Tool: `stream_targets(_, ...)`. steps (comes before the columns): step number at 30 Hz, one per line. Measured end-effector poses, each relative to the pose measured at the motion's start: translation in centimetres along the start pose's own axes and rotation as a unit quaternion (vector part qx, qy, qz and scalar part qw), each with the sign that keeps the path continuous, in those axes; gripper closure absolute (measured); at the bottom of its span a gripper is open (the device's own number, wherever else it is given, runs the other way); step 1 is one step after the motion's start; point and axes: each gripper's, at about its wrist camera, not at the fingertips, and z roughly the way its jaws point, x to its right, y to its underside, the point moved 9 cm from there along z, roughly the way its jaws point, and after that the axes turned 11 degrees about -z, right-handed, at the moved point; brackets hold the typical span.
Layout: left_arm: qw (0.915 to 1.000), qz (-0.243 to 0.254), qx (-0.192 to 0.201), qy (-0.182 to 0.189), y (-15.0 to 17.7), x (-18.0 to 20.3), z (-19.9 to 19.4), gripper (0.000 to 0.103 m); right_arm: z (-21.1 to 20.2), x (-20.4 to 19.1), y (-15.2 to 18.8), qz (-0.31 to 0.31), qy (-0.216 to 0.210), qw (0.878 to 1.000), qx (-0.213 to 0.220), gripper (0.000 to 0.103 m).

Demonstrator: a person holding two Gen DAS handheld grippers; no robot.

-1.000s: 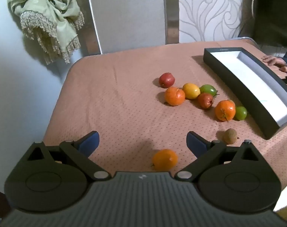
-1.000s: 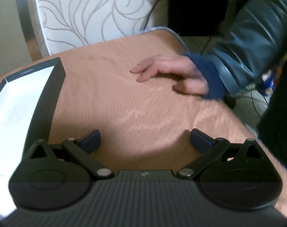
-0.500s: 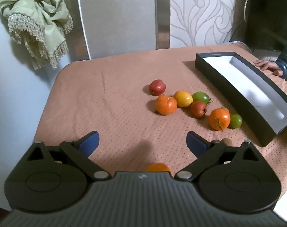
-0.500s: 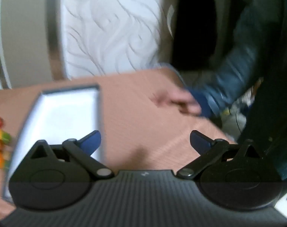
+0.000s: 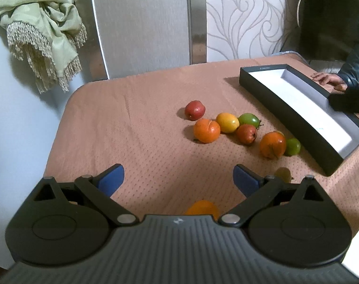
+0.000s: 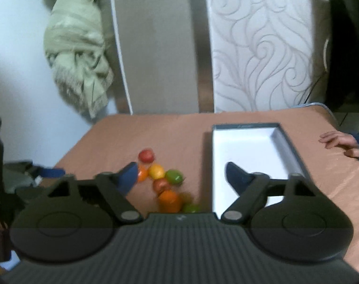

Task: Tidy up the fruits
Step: 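Move the left tool toward the orange while the right tool approaches the brown kiwi, then close the left gripper on the orange while the right gripper grasps the brown kiwi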

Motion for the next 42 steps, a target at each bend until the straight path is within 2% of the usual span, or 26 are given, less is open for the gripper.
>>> stream_targets(1,1.0,0.0,0.001,0.002,0.2,-0.1,0.0,0.003,0.3,-0.6,0.5,0.007,-0.006,1.0,-0.005,0.025)
stream_targets(3,1.0,0.003,0.003,0.005,0.4,-0.2,-0.2,0.003,0.2,-2.0,1.8,0.006,-0.013,1.0,-0.012,0.033)
stream_targets(9,0.9996,0.014,-0.004,0.025,1.3,-0.6,-0.5,0.003,1.3,-5.5,4.3,-0.015,-0.011,0.999,-0.05,0.035)
stream_targets(10,0.9995,0.017,-0.007,0.027,1.5,-0.7,-0.5,0.003,1.4,-5.8,4.6,-0.017,-0.009,0.998,-0.057,0.035)
stream_targets(12,0.9993,0.02,-0.012,0.031,2.1,-1.0,-0.6,0.003,1.7,-6.1,5.1,-0.021,-0.007,0.997,-0.067,0.043)
stream_targets(16,0.9984,0.015,-0.034,0.044,3.5,-1.1,-0.1,0.003,2.0,-6.1,5.6,-0.018,0.005,0.997,-0.08,0.043)
stream_targets(22,0.9961,0.042,-0.04,0.067,4.2,0.3,0.2,0.006,2.5,-5.7,6.1,-0.003,0.016,0.995,-0.094,0.046)
stream_targets(23,0.9959,0.043,-0.042,0.068,4.3,0.3,0.4,0.009,2.6,-5.7,6.2,-0.002,0.017,0.995,-0.095,0.047)
stream_targets(24,0.9957,0.043,-0.044,0.07,4.4,0.4,0.5,0.017,2.6,-5.4,6.2,-0.003,0.016,0.995,-0.096,0.047)
stream_targets(25,0.9953,0.043,-0.048,0.073,4.5,0.5,0.7,0.019,2.6,-5.4,6.1,-0.003,0.017,0.995,-0.097,0.047)
stream_targets(31,0.9948,0.043,-0.053,0.076,4.5,0.8,1.3,0.021,3.0,-4.7,6.0,-0.001,0.019,0.995,-0.101,0.048)
stream_targets(36,0.9938,0.048,-0.06,0.08,4.6,1.0,1.6,0.03,3.7,-5.0,6.4,-0.007,0.014,0.994,-0.109,0.048)
stream_targets(37,0.9937,0.048,-0.061,0.081,4.7,1.0,1.6,0.032,3.7,-5.0,6.4,-0.009,0.012,0.994,-0.11,0.049)
stream_targets(39,0.9935,0.045,-0.065,0.082,4.7,1.0,1.8,0.037,4.0,-5.2,6.5,-0.01,0.009,0.993,-0.113,0.057)
stream_targets(42,0.9935,0.039,-0.072,0.08,4.9,0.9,2.1,0.038,4.2,-5.0,6.7,-0.015,0.011,0.993,-0.117,0.058)
